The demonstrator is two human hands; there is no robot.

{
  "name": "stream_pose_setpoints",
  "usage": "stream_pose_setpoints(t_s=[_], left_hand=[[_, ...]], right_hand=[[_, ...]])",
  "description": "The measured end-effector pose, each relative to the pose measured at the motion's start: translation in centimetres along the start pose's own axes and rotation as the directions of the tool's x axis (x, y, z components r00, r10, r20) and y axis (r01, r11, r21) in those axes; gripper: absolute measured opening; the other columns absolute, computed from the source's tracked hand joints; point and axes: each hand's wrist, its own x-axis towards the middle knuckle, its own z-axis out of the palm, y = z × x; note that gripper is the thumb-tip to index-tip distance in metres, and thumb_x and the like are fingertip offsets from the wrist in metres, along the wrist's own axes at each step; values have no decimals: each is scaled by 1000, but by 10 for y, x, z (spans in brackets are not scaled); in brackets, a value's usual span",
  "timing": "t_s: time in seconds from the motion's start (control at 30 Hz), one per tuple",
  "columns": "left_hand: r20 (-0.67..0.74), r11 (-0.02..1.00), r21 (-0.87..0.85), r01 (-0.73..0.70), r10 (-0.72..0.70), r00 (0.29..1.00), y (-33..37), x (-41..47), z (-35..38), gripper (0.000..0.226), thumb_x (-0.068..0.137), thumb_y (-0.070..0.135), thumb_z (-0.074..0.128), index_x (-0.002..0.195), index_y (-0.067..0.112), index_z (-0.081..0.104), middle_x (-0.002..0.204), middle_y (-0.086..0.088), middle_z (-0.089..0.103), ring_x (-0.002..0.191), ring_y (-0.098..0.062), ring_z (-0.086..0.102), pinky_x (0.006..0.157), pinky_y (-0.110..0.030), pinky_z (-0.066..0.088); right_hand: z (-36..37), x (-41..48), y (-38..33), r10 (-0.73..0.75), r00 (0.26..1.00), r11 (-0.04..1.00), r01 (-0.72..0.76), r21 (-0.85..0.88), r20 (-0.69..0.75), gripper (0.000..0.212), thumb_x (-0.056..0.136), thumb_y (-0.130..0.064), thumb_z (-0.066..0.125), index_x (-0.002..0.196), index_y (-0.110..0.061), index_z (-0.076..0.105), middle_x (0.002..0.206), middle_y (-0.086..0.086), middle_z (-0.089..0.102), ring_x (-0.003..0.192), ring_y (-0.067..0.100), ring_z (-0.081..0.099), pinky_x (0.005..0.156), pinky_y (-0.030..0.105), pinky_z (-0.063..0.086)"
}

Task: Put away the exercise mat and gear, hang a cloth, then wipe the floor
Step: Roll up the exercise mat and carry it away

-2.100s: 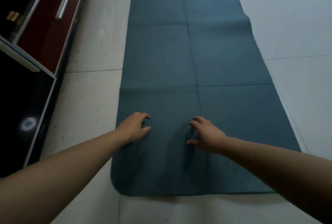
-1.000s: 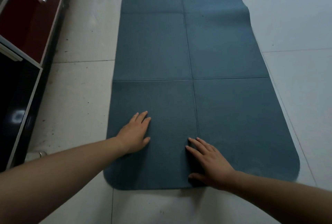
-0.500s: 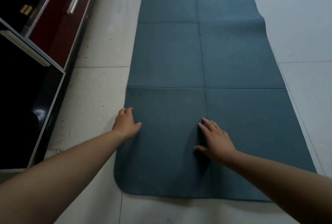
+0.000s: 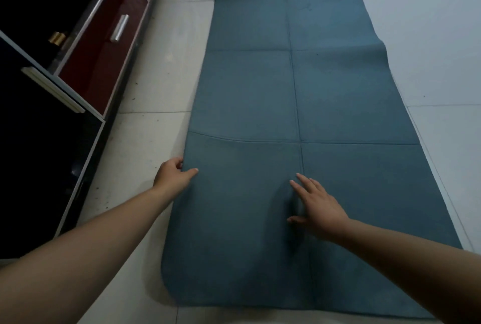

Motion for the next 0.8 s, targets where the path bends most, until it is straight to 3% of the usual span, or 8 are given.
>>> stream_pose_setpoints(t_s=[0.07, 0.2, 0.27, 0.37, 0.47, 0.53, 0.7, 0.8], left_hand=[[17, 999, -15, -31, 31, 999, 5, -5, -1, 43, 85, 17, 66, 124, 8, 53, 113, -2, 57, 99, -19, 54, 91, -30, 43], [101, 981, -163, -106, 123, 987, 20, -20, -6, 52, 86, 14, 64, 134, 13, 46, 131, -6, 55, 118, -21, 53, 101, -35, 43], [136, 957, -253, -139, 177, 975, 31, -29, -6, 51, 88, 12, 61, 136, 13, 45, 130, -2, 55, 112, -13, 56, 94, -25, 45], [107, 919, -341, -197, 246, 963, 52, -46, -4, 39, 93, 21, 55, 131, 18, 49, 123, 7, 58, 95, 4, 57, 74, -7, 45], [137, 885, -451, -116, 197, 971, 64, -50, -2, 41, 98, 42, 34, 131, 25, 51, 122, 9, 59, 104, -5, 58, 77, -18, 45], [206, 845, -536, 4, 126, 970, 68, -52, -3, 51, 97, 53, 19, 132, 31, 49, 119, 8, 57, 98, -6, 58, 71, -24, 47], [291, 818, -566, 98, 87, 953, 62, -50, -16, 65, 93, 61, 9, 130, 28, 50, 124, 0, 58, 105, -18, 59, 78, -32, 51], [334, 831, -544, 119, 84, 939, 58, -51, -19, 66, 93, 61, 6, 131, 29, 49, 117, 3, 57, 101, -17, 59, 80, -32, 49]], right_hand=[[-18, 6, -1, -23, 999, 1000, 24, 9, -45, 91, 81, -52, 62, 149, -25, 8, 157, -6, -4, 144, 20, 3, 113, 40, 26], [-54, 16, -7, -41, 982, 992, 62, 112, -183, 89, 80, -50, 65, 148, -20, 17, 157, -1, 11, 143, 19, 13, 116, 32, 19], [-69, 20, -15, -42, 972, 981, 84, 177, -230, 83, 81, -48, 65, 146, -16, 25, 154, 1, 22, 140, 18, 22, 113, 28, 18], [-88, 27, -32, 12, 968, 933, 79, 352, -249, 67, 81, -46, 65, 136, -16, 42, 142, 1, 45, 128, 17, 43, 105, 26, 31], [-101, 35, -55, 42, 973, 850, 84, 520, -226, 52, 81, -49, 65, 123, -19, 55, 124, -2, 60, 107, 14, 58, 87, 24, 44], [-106, 35, -72, 26, 977, 816, 100, 569, -210, 48, 82, -48, 64, 119, -19, 58, 115, -3, 64, 95, 11, 59, 75, 21, 43], [-107, 39, -124, -7, 986, 795, 108, 597, -169, 52, 80, -53, 63, 114, -14, 62, 108, 0, 66, 91, 12, 60, 72, 23, 46], [-104, 42, -149, 100, 984, 785, 12, 619, -145, 57, 71, -62, 66, 91, -9, 70, 77, 1, 67, 78, 17, 64, 71, 34, 56]])
